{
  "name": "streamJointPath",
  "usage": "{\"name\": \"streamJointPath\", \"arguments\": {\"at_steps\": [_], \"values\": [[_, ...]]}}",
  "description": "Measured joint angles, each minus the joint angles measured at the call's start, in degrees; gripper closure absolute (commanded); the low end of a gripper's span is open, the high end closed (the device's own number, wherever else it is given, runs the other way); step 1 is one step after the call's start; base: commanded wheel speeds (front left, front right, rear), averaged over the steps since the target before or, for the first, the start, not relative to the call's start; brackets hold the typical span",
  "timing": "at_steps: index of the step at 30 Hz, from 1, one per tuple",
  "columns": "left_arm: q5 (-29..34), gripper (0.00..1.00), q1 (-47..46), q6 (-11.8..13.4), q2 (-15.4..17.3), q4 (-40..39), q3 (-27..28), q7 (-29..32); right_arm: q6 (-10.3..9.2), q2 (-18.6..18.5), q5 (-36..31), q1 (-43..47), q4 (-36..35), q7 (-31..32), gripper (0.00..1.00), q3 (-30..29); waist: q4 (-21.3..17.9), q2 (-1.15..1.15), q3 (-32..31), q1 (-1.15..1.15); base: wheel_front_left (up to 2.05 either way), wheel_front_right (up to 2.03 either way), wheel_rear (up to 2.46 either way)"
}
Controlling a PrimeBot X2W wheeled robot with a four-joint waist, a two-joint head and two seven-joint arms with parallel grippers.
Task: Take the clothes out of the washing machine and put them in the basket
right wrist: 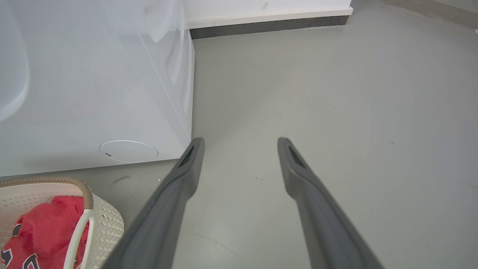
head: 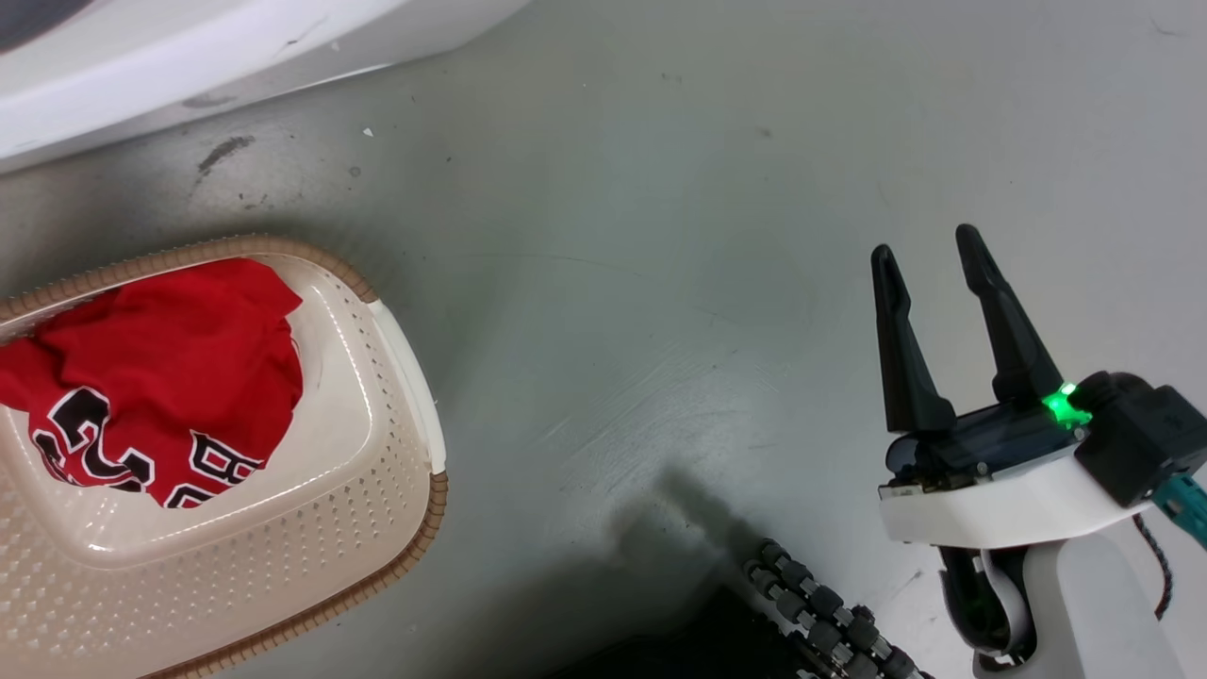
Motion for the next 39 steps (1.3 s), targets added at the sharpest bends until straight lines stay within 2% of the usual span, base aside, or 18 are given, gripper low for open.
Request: {"name": "streamJointPath", "arguments": {"at_steps": [9,10,11,15,21,29,39], "values": [[1.1,0.0,-4.7,-0.3,0.0,7.0,-4.2,3.0,0.0,0.0,0.3,2.2,-1.5,0.0,0.0,1.1,-0.4,0.0,1.2,-0.01,0.0,0.0,0.0],[0.5,0.05,-5.1,-0.3,-0.1,7.5,-4.7,3.4,0.0,0.0,0.3,2.3,-1.5,0.0,0.0,1.2,-0.4,0.0,1.2,-0.01,0.0,0.0,0.0],[-0.4,1.0,-5.3,-0.3,-0.2,7.9,-5.1,3.6,0.0,0.0,0.3,2.5,-1.6,0.0,0.0,1.2,-0.4,0.0,1.2,-0.01,0.0,0.0,0.0],[-3.5,1.0,-5.6,-0.3,0.0,8.0,-7.8,3.8,0.0,0.0,0.4,2.9,-1.8,0.0,0.0,1.1,-0.3,0.0,1.2,-0.01,0.0,0.0,0.0],[-5.3,1.0,-6.3,-0.3,1.4,8.1,-11.3,-1.8,0.0,0.0,0.3,1.9,-1.8,0.0,0.0,1.5,-0.3,0.0,0.9,-0.01,0.0,0.0,0.0],[-7.7,1.0,-6.3,-0.3,2.9,8.8,-14.5,-11.9,0.01,0.0,-0.8,-0.6,-1.2,0.0,0.0,1.9,0.0,0.0,-1.3,-0.01,0.0,0.0,0.0],[-13.1,1.0,1.0,-0.3,0.7,9.6,-18.6,-26.6,0.0,0.0,-5.1,-1.1,0.7,0.0,0.0,-0.5,4.1,0.0,-7.5,-0.01,0.0,0.0,0.0]]}}
